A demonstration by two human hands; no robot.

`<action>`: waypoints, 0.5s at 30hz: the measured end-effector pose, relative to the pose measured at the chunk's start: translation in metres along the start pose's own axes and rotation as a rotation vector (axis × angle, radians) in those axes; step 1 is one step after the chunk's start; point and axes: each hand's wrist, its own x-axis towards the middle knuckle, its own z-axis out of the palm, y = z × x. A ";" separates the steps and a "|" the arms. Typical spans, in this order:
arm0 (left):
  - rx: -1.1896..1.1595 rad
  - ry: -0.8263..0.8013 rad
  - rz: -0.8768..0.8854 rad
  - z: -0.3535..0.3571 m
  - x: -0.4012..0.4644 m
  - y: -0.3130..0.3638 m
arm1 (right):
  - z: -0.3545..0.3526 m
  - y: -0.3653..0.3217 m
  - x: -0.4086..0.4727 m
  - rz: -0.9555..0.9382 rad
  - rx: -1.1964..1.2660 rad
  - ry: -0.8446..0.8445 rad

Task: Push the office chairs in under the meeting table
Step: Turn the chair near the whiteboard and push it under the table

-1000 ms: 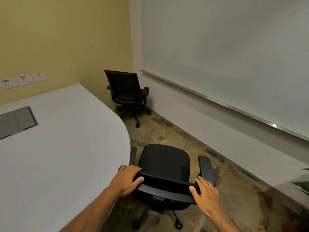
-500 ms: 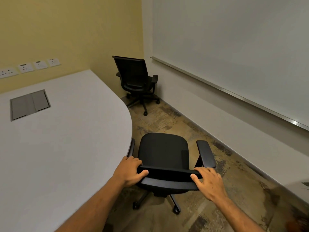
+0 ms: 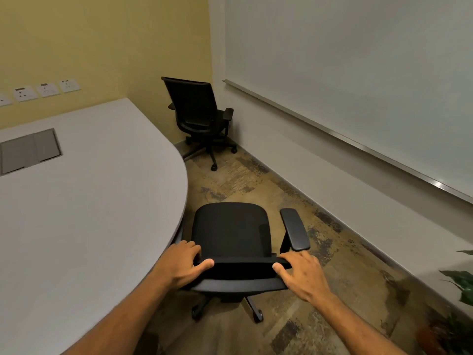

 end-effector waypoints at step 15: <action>-0.141 -0.063 0.199 0.094 0.298 0.188 | 0.031 0.222 0.211 0.500 0.595 -0.179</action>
